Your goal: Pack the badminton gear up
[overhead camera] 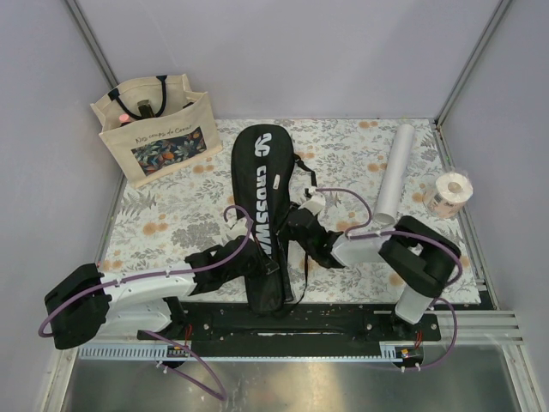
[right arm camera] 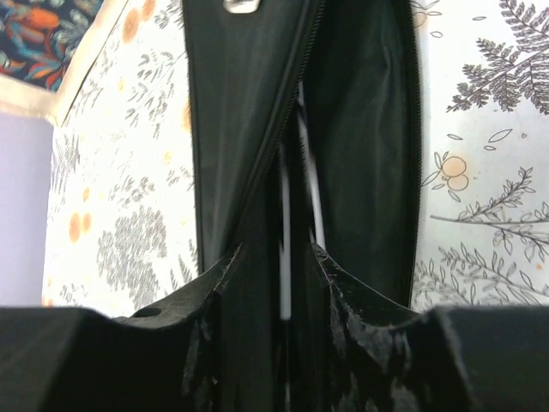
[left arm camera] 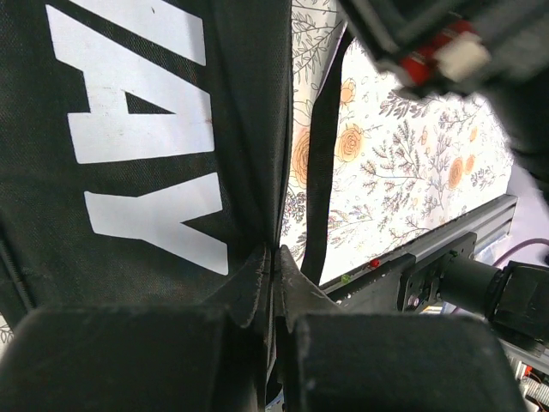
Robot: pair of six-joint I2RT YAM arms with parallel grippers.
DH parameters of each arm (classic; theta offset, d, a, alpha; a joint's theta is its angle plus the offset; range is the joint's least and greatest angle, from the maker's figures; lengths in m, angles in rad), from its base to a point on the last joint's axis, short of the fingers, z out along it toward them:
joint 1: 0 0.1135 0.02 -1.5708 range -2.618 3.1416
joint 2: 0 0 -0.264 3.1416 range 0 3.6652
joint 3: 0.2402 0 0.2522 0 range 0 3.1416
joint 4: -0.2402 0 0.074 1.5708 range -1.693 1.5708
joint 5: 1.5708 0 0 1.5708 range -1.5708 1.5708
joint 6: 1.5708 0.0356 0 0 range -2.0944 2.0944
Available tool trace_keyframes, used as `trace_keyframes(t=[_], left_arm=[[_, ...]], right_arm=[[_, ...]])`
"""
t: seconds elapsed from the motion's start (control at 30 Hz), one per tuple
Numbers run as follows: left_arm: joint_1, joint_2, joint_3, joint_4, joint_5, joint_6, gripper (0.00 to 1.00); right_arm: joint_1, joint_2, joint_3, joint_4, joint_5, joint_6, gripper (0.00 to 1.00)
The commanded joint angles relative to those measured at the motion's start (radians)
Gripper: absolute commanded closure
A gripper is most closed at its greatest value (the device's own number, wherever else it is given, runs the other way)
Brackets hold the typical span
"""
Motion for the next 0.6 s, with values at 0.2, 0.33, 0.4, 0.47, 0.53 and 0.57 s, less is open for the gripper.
trace_keyframes(t=[0.2, 0.33, 0.4, 0.47, 0.53, 0.57], left_arm=[[-0.008, -0.019, 0.023, -0.003, -0.020, 0.026, 1.00], [-0.008, -0.010, 0.020, 0.010, -0.015, 0.026, 1.00], [-0.008, -0.010, 0.020, 0.009, -0.017, 0.026, 1.00], [-0.008, -0.010, 0.020, 0.006, -0.015, 0.026, 1.00], [-0.009, -0.008, 0.022, 0.006, -0.017, 0.025, 1.00], [-0.008, -0.008, 0.022, 0.006, -0.017, 0.025, 1.00]], right_arm=[[-0.042, -0.299, 0.013, -0.521, -0.406, -0.246, 0.52], [-0.050, -0.330, -0.044, -0.529, -0.581, -0.268, 0.52], [-0.050, -0.348, -0.075, -0.521, -0.606, -0.266, 0.52], [-0.050, -0.360, -0.098, -0.512, -0.606, -0.263, 0.53], [-0.050, -0.362, -0.116, -0.506, -0.601, -0.263, 0.53], [-0.050, -0.361, -0.119, -0.504, -0.606, -0.260, 0.53]])
